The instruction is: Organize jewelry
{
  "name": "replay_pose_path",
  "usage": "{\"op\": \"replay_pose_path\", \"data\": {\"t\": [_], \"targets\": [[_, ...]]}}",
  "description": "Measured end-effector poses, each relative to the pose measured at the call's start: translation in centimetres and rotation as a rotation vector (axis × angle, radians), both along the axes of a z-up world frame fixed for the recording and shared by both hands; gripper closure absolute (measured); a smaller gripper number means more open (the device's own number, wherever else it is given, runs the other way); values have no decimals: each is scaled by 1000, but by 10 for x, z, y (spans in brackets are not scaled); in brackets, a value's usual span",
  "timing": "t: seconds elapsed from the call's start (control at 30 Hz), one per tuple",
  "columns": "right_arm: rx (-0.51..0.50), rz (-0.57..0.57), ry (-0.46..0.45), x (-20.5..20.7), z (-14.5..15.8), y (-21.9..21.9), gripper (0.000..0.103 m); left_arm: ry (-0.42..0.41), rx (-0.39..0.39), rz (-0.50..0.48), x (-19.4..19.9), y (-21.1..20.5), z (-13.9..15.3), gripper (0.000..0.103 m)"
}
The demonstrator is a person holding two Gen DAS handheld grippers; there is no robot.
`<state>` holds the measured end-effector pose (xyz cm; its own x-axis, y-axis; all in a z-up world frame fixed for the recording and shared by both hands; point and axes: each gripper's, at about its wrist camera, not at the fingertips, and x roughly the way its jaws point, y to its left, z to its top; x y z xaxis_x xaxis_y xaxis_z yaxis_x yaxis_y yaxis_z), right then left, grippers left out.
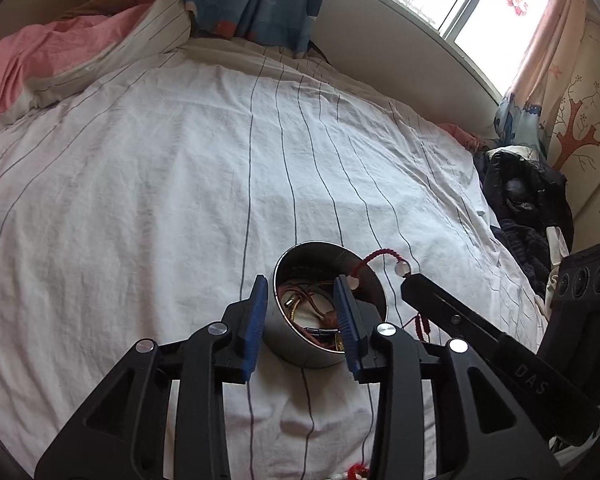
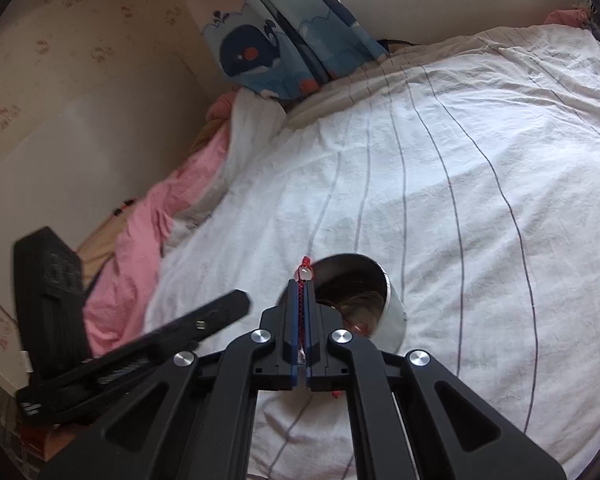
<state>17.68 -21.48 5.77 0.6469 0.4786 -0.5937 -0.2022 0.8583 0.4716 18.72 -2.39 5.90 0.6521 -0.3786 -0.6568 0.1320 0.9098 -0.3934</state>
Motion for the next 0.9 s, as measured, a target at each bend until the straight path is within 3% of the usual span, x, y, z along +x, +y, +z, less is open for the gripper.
{"op": "replay_pose_path", "data": {"t": [0.07, 0.1, 0.33, 0.57, 0.9], "targets": [[-41, -31, 22, -2, -4, -2, 84, -5, 11, -8, -10, 4, 4, 69], [-50, -45, 15, -6, -3, -5, 82, -9, 20, -13, -16, 6, 7, 69], [-69, -51, 15, -65, 10, -27, 80, -32, 117, -99, -76, 6, 13, 64], [-24, -3, 114, -146, -24, -29, 78, -66, 197, -193, -145, 1, -2, 61], [-87, 42, 120, -150, -39, -2, 78, -45, 196, -251, -169, -8, -33, 61]]}}
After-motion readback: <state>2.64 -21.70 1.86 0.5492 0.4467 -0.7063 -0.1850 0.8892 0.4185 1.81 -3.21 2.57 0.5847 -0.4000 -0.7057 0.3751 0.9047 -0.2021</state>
